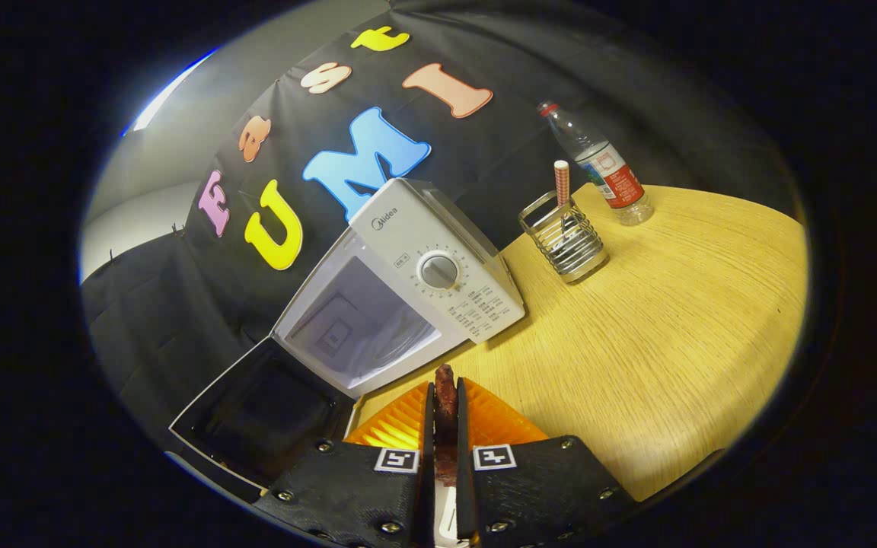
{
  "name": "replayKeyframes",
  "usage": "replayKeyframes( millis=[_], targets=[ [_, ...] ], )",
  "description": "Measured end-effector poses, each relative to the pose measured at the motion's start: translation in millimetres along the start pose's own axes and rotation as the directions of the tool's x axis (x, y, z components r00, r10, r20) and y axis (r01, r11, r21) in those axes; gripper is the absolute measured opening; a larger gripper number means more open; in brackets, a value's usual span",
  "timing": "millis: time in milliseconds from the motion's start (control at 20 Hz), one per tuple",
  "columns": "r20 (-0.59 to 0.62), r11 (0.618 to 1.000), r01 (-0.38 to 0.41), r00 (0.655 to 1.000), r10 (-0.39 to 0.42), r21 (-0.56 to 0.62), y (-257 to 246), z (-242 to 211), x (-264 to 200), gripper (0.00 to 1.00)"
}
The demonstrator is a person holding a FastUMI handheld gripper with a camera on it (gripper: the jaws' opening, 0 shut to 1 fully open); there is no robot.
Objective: Open the microwave, put the food inside, and close the microwave door.
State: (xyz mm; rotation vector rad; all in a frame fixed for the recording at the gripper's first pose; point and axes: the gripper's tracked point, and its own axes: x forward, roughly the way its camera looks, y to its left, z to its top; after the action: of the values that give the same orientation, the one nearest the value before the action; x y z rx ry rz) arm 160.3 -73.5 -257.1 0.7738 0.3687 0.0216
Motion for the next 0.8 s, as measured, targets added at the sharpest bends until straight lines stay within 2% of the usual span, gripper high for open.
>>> replayKeyframes(
  millis=[200,500,800],
  targets=[
    [-0.004,0.999,-0.015,1.000,0.015,0.039,18,4,-6,0.11],
    [0.039,0.998,-0.036,0.999,0.037,-0.043,64,27,-8,0.11],
    [0.046,0.992,-0.112,0.992,0.114,-0.058,125,27,35,0.11]
  ],
)
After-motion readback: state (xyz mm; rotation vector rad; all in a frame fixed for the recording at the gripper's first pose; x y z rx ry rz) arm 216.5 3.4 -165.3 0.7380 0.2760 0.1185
